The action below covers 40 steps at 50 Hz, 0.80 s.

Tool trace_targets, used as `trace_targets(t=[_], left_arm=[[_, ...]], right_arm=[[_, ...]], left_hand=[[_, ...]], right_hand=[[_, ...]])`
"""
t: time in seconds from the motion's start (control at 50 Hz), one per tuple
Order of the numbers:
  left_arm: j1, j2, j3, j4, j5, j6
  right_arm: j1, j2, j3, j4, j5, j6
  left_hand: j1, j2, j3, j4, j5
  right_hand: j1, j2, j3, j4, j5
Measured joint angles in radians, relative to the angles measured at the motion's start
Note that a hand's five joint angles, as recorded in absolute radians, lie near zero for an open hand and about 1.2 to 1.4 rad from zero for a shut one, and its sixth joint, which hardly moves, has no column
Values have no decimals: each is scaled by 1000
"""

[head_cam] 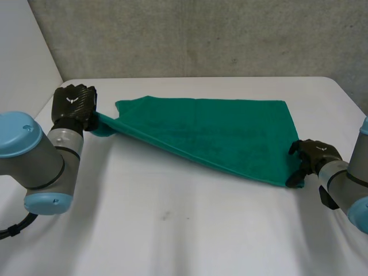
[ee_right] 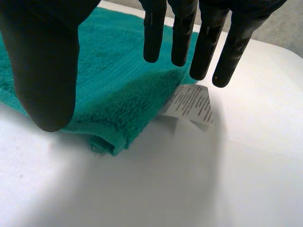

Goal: Fold the towel.

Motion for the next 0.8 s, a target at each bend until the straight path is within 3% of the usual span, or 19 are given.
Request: trace_targets(t=[0.22, 0.48, 0.76, 0.8], left_arm=[[5, -3, 0, 0, 0, 0], [5, -7, -1, 0, 1, 0], [5, -11, -1, 0, 2, 1], [5, -11, -1, 0, 2, 1]], right_arm=[[-20, -46, 64, 12, -41, -93], [-31, -20, 36, -12, -44, -102], [-27, 57, -59, -18, -44, -95], [-26, 63, -68, -18, -45, -92]], left_hand=[[0, 0, 0, 0, 0], [0, 0, 0, 0, 0], [0, 0, 0, 0, 0], [0, 0, 0, 0, 0]], right_hand=[[-3, 0, 0, 0, -5], [37, 11, 60, 58, 32], [135, 159, 175, 164, 131], [302, 364, 373, 363, 322]])
